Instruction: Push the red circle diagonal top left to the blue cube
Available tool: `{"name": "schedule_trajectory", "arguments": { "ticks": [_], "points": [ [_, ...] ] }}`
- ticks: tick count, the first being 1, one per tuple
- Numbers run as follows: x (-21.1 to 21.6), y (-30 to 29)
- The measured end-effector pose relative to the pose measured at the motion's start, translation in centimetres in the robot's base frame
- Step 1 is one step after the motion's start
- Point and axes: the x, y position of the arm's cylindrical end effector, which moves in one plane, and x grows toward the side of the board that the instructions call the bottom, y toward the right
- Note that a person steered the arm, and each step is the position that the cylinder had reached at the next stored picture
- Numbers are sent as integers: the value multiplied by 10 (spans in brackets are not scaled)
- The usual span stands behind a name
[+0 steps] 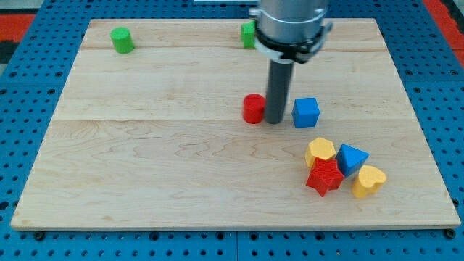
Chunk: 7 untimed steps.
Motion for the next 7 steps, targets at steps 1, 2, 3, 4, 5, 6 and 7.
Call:
{"name": "schedule_trajectory", "arguments": {
  "ticks": [1,2,3,4,5,6,7],
  "points": [
    [-3,-36],
    [21,-67],
    [-13,-69],
    [-54,-53],
    [-77,-38],
    [-65,-9],
    [-66,18]
  ]
}}
